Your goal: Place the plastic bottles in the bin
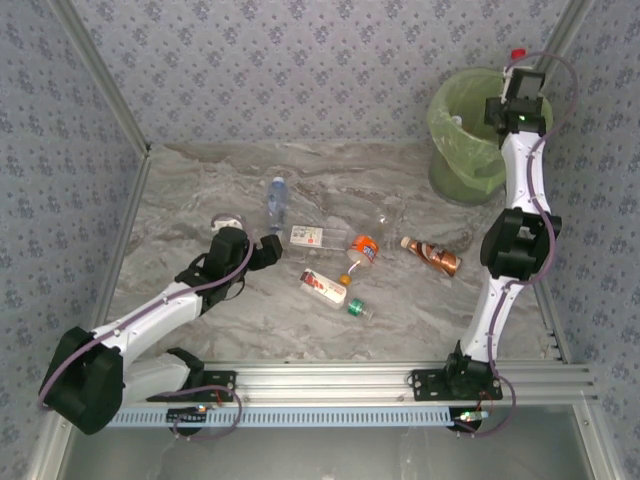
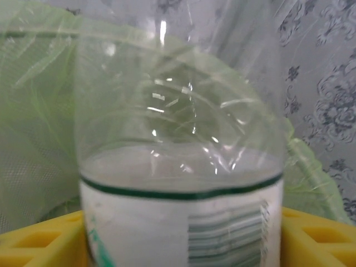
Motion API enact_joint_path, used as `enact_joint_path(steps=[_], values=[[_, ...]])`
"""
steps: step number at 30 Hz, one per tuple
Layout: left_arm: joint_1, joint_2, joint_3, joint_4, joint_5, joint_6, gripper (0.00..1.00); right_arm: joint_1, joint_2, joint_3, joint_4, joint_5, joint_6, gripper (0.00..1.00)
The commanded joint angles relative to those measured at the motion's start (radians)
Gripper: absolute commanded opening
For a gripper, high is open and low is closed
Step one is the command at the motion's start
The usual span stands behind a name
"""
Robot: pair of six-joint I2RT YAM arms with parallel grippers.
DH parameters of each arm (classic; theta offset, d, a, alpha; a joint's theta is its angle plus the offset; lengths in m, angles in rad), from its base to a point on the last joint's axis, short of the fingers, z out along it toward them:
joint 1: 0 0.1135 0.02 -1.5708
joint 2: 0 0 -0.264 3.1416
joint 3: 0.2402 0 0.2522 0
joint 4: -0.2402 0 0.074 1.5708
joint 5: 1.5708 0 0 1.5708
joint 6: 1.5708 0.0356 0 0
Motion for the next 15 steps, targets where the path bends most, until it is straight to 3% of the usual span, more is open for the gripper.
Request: enact_joint_path(steps=[1,15], values=[[0.005,0.007,0.006,0.016,0.005,-0.005,0.99,-0.002,-0.004,0.039,-0.021,-0.004,0.024,0.75],[0.005,-0.002,0.000,0.019,0.007,-0.001,0.99,0.002,-0.066,-0.005,-0.030,-0.028,0.066,0.82]])
